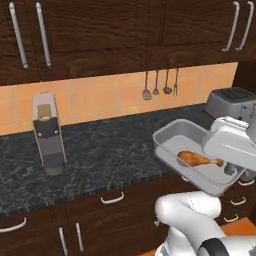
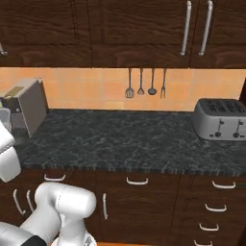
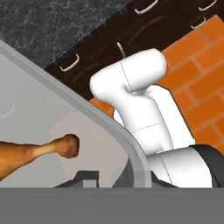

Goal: Take the meat container that has the chicken drumstick and place it on the second highest rack of the freezer. Then take the vegetable container that has the mushroom and onion and place it on the highest rack of the freezer.

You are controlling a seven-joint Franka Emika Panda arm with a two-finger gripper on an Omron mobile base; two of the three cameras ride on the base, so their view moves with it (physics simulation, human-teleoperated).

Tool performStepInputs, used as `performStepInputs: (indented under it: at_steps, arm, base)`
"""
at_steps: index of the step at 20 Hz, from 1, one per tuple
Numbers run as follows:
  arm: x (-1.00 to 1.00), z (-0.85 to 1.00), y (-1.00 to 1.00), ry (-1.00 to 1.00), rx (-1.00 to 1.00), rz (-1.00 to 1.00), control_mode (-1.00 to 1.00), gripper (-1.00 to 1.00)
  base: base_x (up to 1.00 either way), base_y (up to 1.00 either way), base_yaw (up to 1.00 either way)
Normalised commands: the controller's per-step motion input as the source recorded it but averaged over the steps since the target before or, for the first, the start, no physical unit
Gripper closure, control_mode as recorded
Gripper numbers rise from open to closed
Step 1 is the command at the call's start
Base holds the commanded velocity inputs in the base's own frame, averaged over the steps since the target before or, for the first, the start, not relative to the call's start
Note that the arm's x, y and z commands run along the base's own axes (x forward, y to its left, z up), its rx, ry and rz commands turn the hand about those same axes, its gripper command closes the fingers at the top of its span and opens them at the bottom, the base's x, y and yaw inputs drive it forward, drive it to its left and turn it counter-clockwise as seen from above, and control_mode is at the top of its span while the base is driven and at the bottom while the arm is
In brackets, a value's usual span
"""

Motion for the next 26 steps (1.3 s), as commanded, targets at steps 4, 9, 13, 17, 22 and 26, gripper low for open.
performStepInputs:
  at_steps: [4,9,13,17,22,26]
  arm:
    - [0.00,0.00,0.00,0.00,0.00,0.00,1.00,1.00]
    - [0.00,0.00,0.00,0.00,0.00,0.00,1.00,1.00]
    - [0.00,0.00,0.00,0.00,0.00,0.00,1.00,1.00]
    - [0.00,0.00,0.00,0.00,0.00,0.00,1.00,1.00]
    - [0.00,0.00,0.00,0.00,0.00,0.00,1.00,1.00]
    - [0.00,0.00,0.00,0.00,0.00,0.00,1.00,1.00]
  base:
    - [-0.36,-0.31,-0.64]
    - [0.00,-0.26,-0.81]
    - [0.00,-0.35,-0.82]
    - [0.00,-0.41,-0.80]
    - [0.16,-0.25,-0.75]
    - [0.45,-0.22,-0.65]
